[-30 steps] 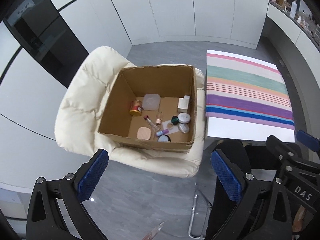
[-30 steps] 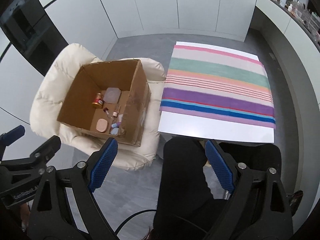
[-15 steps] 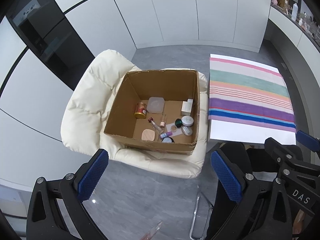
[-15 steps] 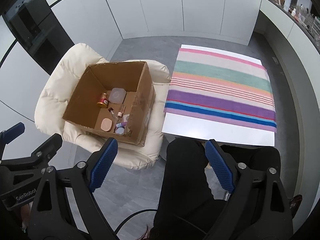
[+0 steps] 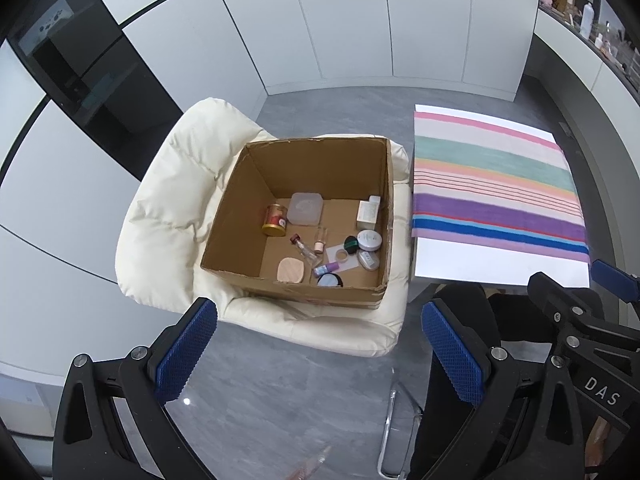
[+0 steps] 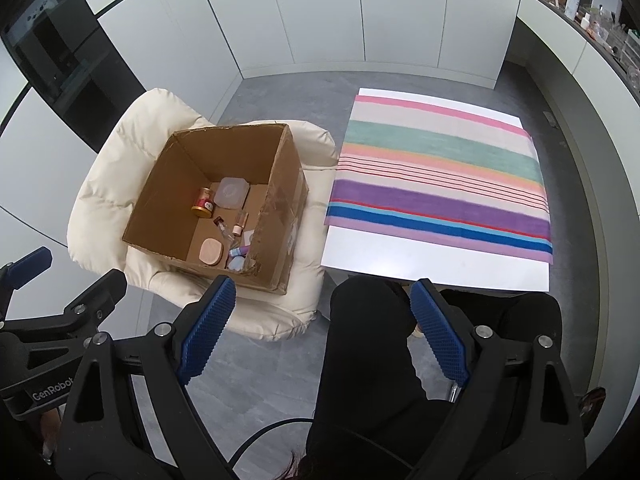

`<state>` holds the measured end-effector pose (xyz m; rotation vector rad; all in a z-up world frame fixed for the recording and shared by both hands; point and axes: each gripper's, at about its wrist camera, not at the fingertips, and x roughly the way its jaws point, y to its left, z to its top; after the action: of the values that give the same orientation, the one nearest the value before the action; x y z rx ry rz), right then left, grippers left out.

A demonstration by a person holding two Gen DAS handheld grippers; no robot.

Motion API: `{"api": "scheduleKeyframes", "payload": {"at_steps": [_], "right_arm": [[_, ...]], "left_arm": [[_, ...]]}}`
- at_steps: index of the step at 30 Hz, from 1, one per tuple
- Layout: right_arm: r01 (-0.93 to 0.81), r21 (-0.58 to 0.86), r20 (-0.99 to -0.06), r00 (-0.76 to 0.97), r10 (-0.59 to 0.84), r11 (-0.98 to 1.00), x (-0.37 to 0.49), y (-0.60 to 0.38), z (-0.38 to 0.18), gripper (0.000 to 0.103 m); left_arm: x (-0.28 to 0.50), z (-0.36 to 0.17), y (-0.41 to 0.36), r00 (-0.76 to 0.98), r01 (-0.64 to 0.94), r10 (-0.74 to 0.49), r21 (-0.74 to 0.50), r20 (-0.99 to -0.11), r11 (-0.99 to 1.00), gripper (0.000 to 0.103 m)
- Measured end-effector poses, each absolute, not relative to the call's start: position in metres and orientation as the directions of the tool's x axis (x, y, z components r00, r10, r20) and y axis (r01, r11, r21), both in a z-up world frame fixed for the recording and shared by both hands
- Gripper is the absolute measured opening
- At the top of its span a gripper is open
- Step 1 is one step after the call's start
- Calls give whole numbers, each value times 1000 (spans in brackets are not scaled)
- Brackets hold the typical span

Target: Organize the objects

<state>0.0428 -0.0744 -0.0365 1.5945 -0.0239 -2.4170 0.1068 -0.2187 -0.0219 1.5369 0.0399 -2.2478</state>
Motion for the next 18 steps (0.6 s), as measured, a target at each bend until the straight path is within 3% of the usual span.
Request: {"api": "scheduleKeyframes", "payload": {"at_steps": [18], "right_arm": [[193, 135, -910, -364, -199, -972, 36, -74, -42, 91]], "left_arm": [[99, -27, -216, -289, 348, -313, 205, -905, -915, 102]]}}
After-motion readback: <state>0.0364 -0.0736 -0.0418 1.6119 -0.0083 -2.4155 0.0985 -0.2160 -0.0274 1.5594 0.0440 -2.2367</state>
